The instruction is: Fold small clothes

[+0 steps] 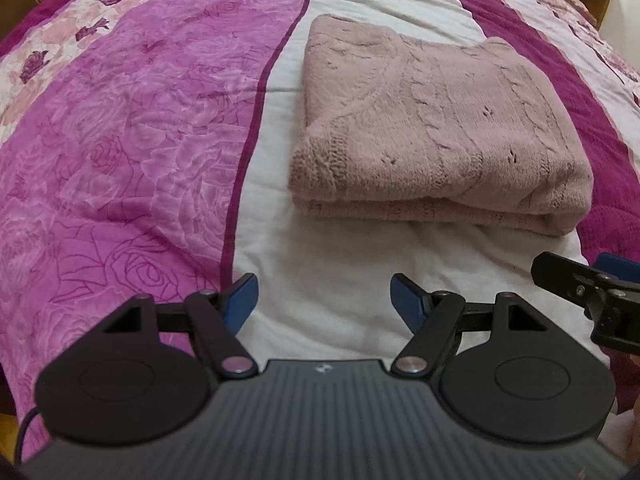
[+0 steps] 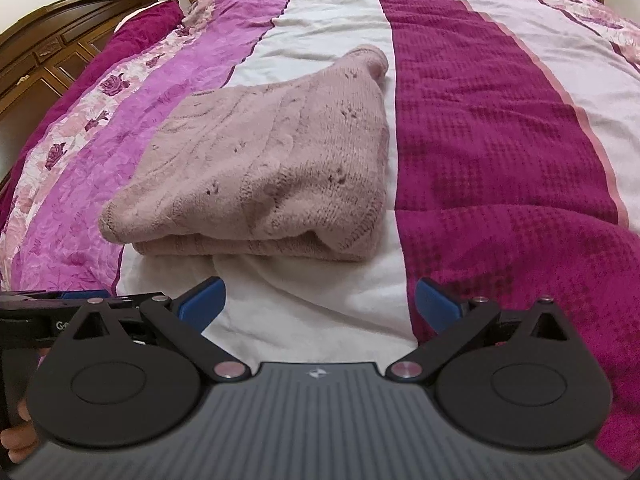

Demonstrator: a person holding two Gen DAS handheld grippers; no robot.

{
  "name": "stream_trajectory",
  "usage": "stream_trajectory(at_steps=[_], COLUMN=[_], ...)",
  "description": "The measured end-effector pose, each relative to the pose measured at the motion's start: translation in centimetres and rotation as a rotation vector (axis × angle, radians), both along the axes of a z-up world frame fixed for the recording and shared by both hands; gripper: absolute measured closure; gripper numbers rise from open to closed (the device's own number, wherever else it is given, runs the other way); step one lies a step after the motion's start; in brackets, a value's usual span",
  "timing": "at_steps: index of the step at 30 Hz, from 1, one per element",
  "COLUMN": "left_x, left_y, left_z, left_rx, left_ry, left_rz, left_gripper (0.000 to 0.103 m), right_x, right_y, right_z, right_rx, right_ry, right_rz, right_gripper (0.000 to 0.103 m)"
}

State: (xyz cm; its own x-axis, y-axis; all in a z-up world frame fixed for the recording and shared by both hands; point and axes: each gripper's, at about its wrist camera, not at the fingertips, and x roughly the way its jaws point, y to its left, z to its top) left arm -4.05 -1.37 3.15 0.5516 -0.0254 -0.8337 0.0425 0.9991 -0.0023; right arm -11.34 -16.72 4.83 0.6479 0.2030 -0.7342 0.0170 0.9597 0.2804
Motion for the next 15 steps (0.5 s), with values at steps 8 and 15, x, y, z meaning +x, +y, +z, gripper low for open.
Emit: stream_trajectory(at_steps=[8, 15], left_x=[-0.24, -0.19], left_y=[-0.22, -0.20], left_z=[0.04, -0.13], left_rx=[0.006, 0.008], left_ry=[-0.012, -0.006], left_rz=[-0.009, -0.012], left_gripper=[0.029, 0.029], right_x=[0.06, 0.05], right_y=[0.03, 0.00], right_z=[-0.19, -0.39], right_rx=[0.001, 0.006], right_ry=[0.011, 0.018], right_rz=[0.001, -0.002], right_gripper=[0.000, 0.000])
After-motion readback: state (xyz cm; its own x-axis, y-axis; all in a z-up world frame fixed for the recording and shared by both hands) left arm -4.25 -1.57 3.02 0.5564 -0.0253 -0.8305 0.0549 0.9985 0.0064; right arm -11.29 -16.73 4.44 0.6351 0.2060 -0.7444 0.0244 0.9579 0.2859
